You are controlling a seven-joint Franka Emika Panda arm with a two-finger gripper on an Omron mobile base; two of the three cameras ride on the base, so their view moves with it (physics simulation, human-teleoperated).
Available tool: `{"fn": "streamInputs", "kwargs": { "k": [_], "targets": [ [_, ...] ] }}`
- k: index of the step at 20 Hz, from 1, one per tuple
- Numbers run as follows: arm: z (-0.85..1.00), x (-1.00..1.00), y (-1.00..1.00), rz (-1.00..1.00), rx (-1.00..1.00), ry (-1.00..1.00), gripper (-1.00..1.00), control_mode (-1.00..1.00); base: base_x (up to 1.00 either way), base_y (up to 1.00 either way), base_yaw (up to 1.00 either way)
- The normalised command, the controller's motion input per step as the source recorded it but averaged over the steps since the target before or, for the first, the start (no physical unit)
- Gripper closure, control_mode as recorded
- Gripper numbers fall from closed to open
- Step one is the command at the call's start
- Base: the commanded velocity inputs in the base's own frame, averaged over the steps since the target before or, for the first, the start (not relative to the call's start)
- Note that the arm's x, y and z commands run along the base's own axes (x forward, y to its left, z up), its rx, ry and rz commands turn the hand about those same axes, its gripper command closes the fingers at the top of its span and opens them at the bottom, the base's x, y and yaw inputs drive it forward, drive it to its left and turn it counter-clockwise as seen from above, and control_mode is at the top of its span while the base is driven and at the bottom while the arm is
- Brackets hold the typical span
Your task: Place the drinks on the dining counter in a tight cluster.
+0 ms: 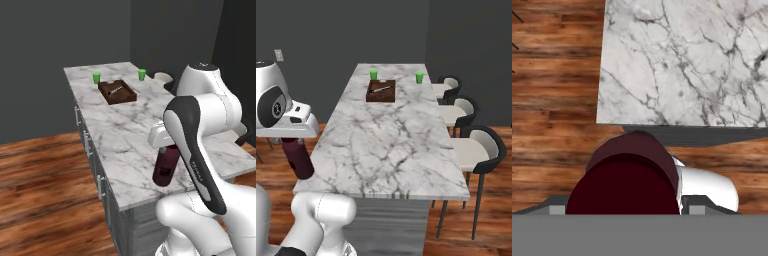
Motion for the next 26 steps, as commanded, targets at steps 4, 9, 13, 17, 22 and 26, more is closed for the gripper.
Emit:
{"fn": "streamInputs", "kwargs": {
  "k": [4, 9, 13, 17, 22, 26],
  "targets": [
    [0.00, 0.00, 0.00, 0.00, 0.00, 0.00, 1.00, 1.00, 0.22, 0.00, 0.00],
    [0.00, 0.55, 0.00, 0.04, 0.00, 0.00, 1.00, -1.00, 0.08, 0.00, 0.00],
    [0.00, 0.99, 0.02, 0.11, 0.00, 0.03, 1.00, -1.00, 0.00, 0.00, 0.00],
    [-0.01, 1.00, 0.00, 0.14, 0.00, 0.02, 1.00, -1.00, 0.00, 0.00, 0.00],
    [-0.36, 0.70, 0.00, 0.05, 0.00, 0.00, 1.00, -1.00, 0.00, 0.00, 0.00],
    [-0.34, 0.66, 0.00, 0.00, -0.03, 0.00, 1.00, -1.00, 0.00, 0.00, 0.00]
  ]
}}
